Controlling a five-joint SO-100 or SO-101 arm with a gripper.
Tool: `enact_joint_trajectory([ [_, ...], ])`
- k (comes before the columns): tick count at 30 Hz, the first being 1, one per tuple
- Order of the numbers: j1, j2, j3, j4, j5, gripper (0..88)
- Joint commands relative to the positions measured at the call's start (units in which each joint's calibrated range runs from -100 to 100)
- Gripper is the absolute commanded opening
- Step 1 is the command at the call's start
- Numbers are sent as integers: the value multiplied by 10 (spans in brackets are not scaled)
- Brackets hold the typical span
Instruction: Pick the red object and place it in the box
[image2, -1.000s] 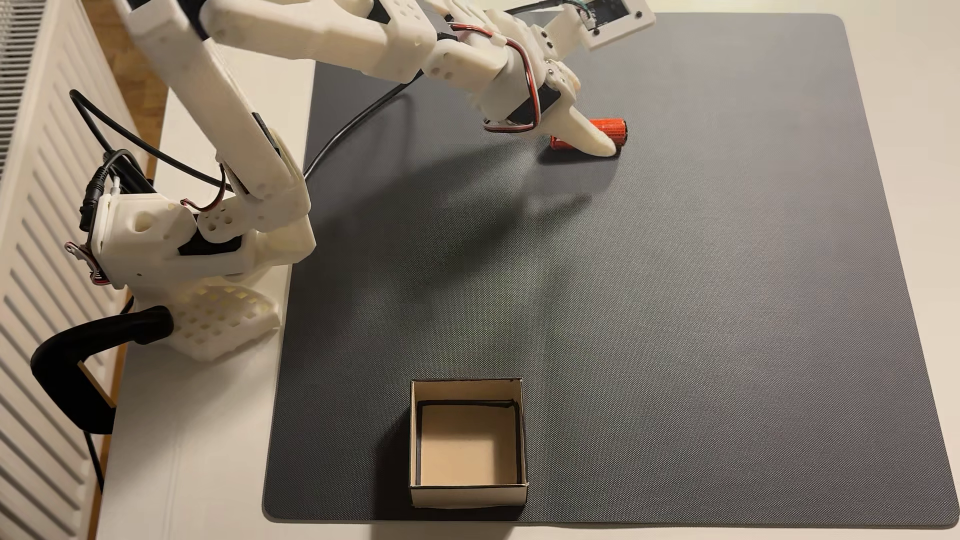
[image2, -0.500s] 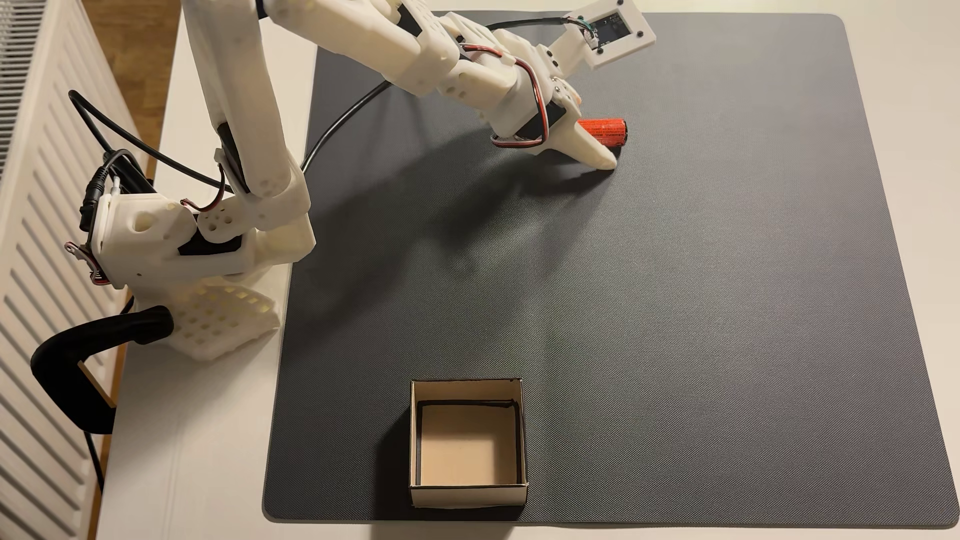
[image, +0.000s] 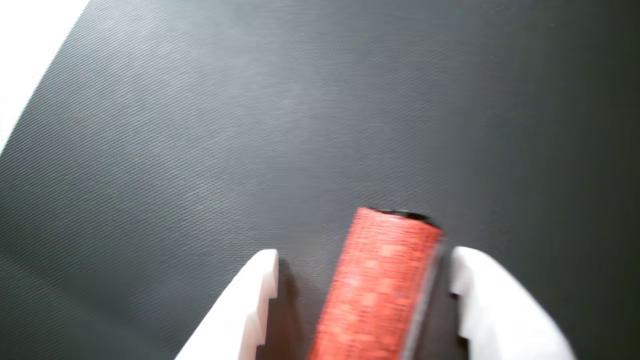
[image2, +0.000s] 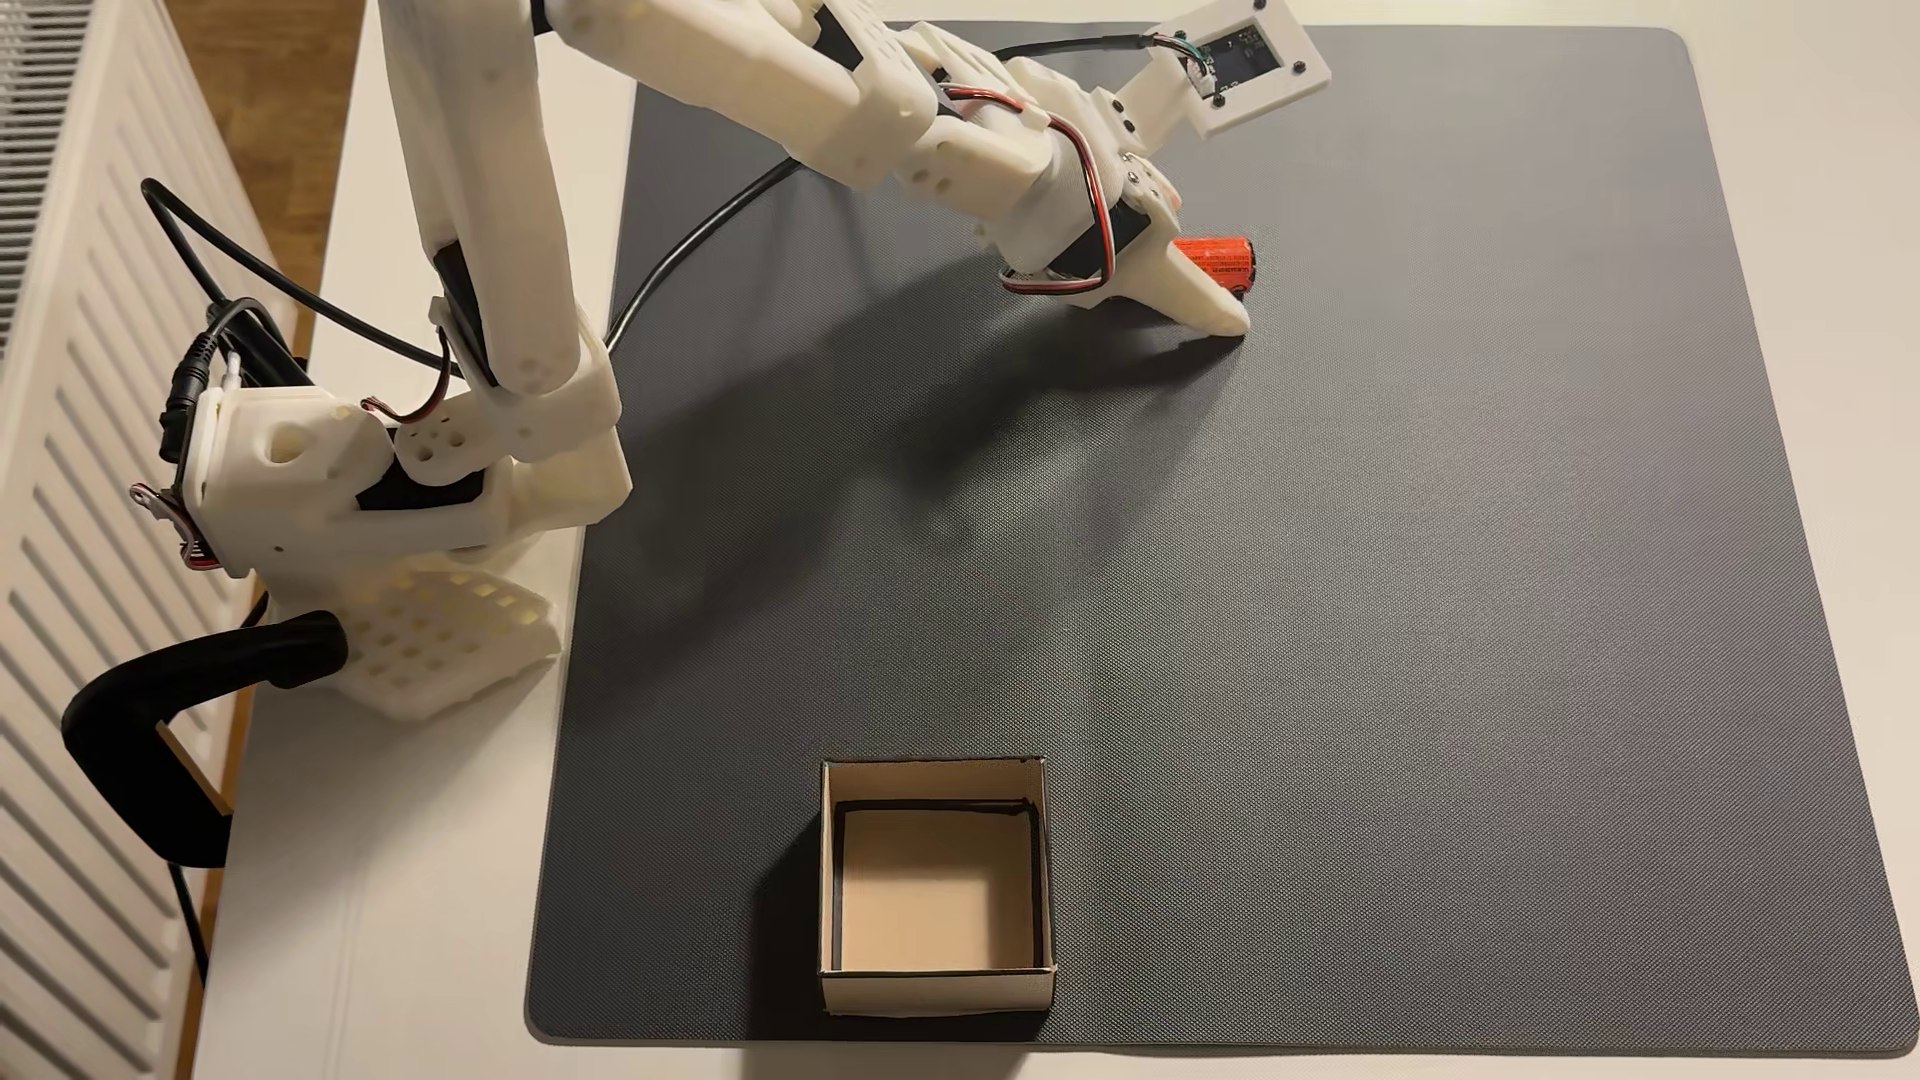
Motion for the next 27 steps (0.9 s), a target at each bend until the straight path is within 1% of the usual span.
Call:
enact_joint_trajectory([
  [1, -3, -4, 3, 22, 13, 220],
  [4, -2, -4, 3, 30, 23, 222],
  [11, -3, -4, 2, 38, 25, 210],
  [18, 3, -4, 3, 38, 25, 89],
  [24, 20, -4, 3, 37, 26, 17],
  [27, 27, -4, 3, 36, 44, 9],
])
